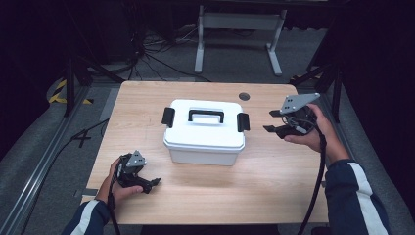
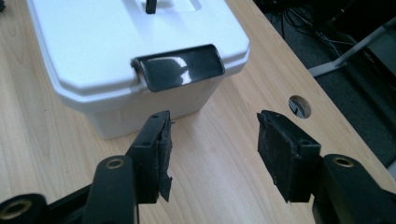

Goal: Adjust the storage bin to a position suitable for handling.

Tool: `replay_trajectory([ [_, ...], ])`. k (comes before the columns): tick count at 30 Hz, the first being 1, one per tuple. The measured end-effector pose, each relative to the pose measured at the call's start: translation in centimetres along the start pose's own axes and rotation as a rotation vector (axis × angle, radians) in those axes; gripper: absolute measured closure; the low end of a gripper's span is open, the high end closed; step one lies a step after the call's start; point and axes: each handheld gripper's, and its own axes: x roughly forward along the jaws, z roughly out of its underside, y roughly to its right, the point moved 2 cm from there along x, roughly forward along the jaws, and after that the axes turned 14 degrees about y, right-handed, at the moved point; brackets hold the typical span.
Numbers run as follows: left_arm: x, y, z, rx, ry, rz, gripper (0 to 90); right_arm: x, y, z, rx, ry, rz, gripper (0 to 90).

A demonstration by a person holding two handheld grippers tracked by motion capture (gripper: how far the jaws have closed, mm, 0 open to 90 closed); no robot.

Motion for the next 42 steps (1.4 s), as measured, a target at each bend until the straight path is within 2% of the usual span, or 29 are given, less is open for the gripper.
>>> replay_trajectory([
  [11, -0.1, 0.0, 0.1, 0.004, 0.0, -0.004, 0.6, 1.8, -0.2, -2.6, -0.043, -0.012, -0.031, 44.3],
  [12, -0.1, -0.1, 0.0, 0.013, 0.0, -0.004, 0.6, 1.9, -0.2, -2.7, -0.047, -0.014, -0.031, 44.3],
  [19, -0.1, 0.0, 0.1, 0.003, 0.004, -0.003, 0.6, 3.4, -0.5, -4.2, -0.073, -0.024, -0.062, 44.3],
  [42, -0.3, 0.0, 0.3, -0.003, 0.005, -0.011, 0.6, 6.7, -1.1, -6.8, -0.125, -0.056, -0.123, 45.1],
])
